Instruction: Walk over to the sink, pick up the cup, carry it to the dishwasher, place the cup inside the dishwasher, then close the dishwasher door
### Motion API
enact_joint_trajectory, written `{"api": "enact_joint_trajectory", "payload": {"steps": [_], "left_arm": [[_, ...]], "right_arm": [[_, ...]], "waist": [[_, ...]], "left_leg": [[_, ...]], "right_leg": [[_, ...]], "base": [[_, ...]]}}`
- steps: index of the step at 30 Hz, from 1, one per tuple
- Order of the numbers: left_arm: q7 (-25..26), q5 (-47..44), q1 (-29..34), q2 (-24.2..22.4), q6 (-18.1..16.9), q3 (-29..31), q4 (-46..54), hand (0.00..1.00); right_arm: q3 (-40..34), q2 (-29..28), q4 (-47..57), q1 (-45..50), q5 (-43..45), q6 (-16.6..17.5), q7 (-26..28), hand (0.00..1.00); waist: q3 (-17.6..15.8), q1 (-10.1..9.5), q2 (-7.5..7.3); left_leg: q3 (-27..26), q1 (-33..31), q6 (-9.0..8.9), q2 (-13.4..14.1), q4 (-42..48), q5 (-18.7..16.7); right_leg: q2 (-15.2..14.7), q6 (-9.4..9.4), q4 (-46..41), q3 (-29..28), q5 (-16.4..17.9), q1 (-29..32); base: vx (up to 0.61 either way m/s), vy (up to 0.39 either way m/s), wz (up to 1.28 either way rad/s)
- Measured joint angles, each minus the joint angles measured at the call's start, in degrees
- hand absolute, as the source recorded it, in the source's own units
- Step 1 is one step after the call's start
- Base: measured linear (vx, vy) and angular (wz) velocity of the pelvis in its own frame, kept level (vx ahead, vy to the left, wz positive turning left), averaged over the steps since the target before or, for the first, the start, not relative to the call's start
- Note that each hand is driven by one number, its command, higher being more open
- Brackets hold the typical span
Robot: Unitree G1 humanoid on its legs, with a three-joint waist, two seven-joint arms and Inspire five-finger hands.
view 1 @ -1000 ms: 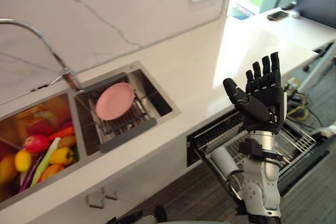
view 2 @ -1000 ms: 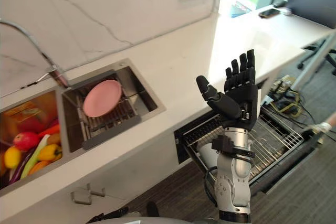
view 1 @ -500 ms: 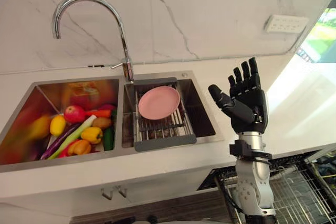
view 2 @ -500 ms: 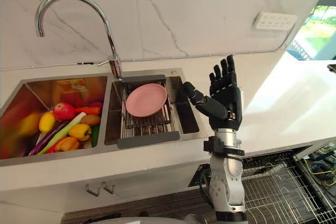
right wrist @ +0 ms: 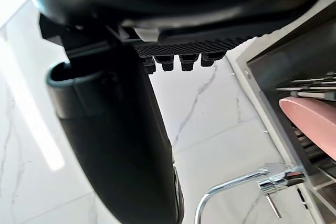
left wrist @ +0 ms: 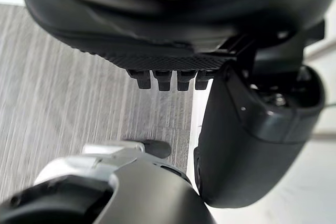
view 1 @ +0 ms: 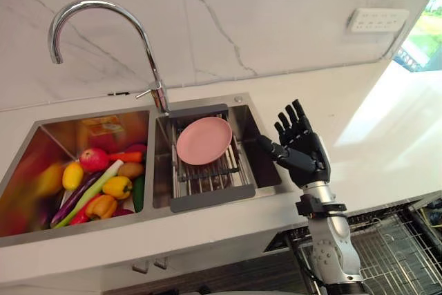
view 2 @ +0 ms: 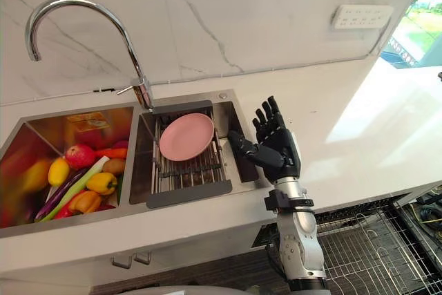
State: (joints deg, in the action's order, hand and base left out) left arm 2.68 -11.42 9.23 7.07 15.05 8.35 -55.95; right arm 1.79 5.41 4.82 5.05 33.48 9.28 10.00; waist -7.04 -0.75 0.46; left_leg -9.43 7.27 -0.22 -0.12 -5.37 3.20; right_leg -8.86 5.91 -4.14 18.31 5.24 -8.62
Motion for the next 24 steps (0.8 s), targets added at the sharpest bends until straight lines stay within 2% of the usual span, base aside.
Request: {"api": "enact_joint_trajectory", "payload": {"steps": [2, 6, 10, 15, 17, 24], "left_arm": [[-0.5, -1.99, 0.44, 0.04, -0.64, 0.01, 0.11, 1.0], [-0.67, -8.64, 1.35, 0.05, -1.45, 0.18, 0.19, 1.0], [-0.66, -8.78, 2.4, -0.12, -2.18, 0.4, 0.74, 1.0], [-0.44, -6.44, 2.56, -0.16, -1.76, 1.01, 1.92, 1.0], [-0.44, -6.42, 2.63, -0.05, -1.39, 1.44, 2.02, 1.0], [-0.21, -5.3, 2.64, 1.04, -0.16, 2.97, 2.65, 1.0]], "right_arm": [[0.8, 0.14, -0.15, -0.43, -1.43, -0.04, -1.74, 1.0], [1.98, 2.07, -1.5, -4.65, -15.0, -1.98, -7.0, 1.0], [1.95, 5.05, -1.74, -6.47, -25.28, -3.07, -8.65, 1.0], [1.95, 7.76, -1.79, -9.14, -34.2, -5.18, -7.65, 1.0], [2.02, 9.37, -2.06, -10.38, -36.51, -6.68, -5.7, 1.0], [2.8, 12.38, -4.45, -11.91, -44.27, -8.75, -1.2, 1.0]], "waist": [[0.0, -0.33, 0.01], [-0.01, -2.57, 0.04], [-0.01, -3.15, -0.15], [0.08, -3.18, -0.61], [0.19, -3.25, -1.28], [0.36, -3.28, -3.34]], "left_leg": [[1.11, -0.74, -0.05, -0.02, 0.15, 0.25], [1.12, -0.85, -0.62, 0.33, 0.31, 0.35], [1.17, -0.94, -1.86, 0.42, 0.3, 0.1], [1.16, -0.92, -2.2, 0.12, 0.0, -0.04], [1.16, -0.93, -2.2, -0.14, -0.02, -0.04], [1.09, -0.96, -2.01, -0.98, -0.03, 0.09]], "right_leg": [[-0.1, 0.02, 0.0, 1.46, 0.01, 0.1], [-0.06, 0.03, -0.21, 2.67, 0.01, 0.4], [-0.41, 0.04, -1.07, 4.2, 0.01, 0.43], [-1.06, 0.09, -1.78, 5.42, 0.04, 0.38], [-1.39, 0.16, -1.87, 5.72, 0.01, 0.25], [-2.43, 0.69, -1.82, 6.92, -0.25, -0.29]], "base": [[0.02, -0.017, 0.27], [0.01, -0.004, 0.03], [-0.01, -0.006, 0.07], [-0.03, 0.01, 0.03], [-0.02, 0.029, 0.06], [-0.01, 0.026, 0.07]]}}
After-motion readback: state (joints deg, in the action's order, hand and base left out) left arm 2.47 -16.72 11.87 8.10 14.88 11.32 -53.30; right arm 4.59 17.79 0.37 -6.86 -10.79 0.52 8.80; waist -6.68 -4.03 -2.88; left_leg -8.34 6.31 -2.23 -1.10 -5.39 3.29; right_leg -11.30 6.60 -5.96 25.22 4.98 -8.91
